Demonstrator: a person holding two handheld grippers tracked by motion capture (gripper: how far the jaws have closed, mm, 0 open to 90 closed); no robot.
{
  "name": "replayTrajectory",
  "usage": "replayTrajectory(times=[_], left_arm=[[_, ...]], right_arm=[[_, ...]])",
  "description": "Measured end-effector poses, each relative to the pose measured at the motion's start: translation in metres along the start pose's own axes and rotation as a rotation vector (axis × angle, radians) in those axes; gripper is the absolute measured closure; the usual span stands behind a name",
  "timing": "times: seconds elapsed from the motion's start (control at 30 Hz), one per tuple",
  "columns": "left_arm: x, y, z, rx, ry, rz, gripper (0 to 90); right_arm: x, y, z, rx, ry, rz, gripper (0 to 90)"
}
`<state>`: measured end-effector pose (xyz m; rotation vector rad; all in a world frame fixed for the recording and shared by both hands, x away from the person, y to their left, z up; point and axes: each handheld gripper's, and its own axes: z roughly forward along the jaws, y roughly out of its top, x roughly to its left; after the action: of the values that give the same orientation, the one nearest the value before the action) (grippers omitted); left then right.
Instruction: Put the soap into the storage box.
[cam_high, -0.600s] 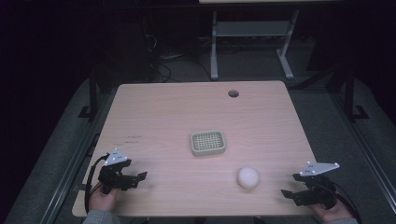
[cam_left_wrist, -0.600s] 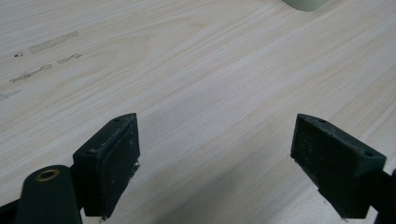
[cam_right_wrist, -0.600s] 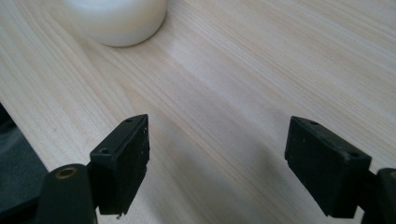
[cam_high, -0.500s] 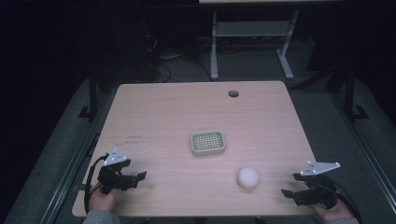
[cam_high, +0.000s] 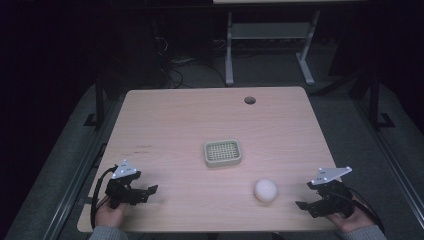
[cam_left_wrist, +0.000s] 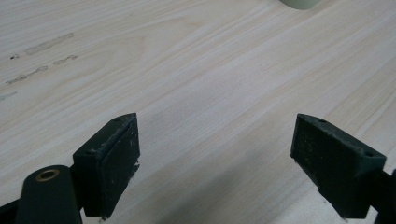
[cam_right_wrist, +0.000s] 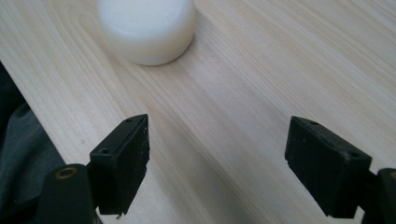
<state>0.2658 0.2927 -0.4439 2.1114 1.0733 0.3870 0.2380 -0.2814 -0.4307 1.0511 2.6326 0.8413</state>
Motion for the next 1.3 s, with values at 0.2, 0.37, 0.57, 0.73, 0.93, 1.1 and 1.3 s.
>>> replayTrajectory(times=[0.2, 0.37, 0.57, 0.73, 0.93, 1.1, 1.3], left_arm=[[0.000, 0.000, 0.000, 0.001, 0.001, 0.000, 15.3], [0.000, 0.000, 0.000, 0.003, -0.004, 0.000, 15.3], [-0.001, 0.000, 0.000, -0.006, -0.005, 0.002, 15.2], [-0.001, 0.001, 0.000, 0.005, -0.002, 0.018, 15.2], [-0.001, 0.001, -0.001, 0.010, -0.004, 0.032, 15.3], [-0.002, 0.001, -0.001, 0.007, -0.004, 0.028, 15.2], [-0.002, 0.001, -0.001, 0.003, -0.005, 0.022, 15.3]], right_arm=[[0.001, 0.013, -0.003, 0.030, 0.011, -0.025, 20.3], [0.003, 0.022, -0.001, 0.065, 0.022, -0.037, 19.0], [0.006, 0.032, 0.002, 0.083, 0.029, -0.066, 19.1], [0.009, 0.039, 0.005, 0.102, 0.038, -0.082, 19.2], [0.012, 0.047, 0.008, 0.116, 0.048, -0.096, 19.1], [0.017, 0.057, 0.012, 0.136, 0.056, -0.115, 19.1], [0.020, 0.064, 0.016, 0.143, 0.058, -0.137, 19.0]])
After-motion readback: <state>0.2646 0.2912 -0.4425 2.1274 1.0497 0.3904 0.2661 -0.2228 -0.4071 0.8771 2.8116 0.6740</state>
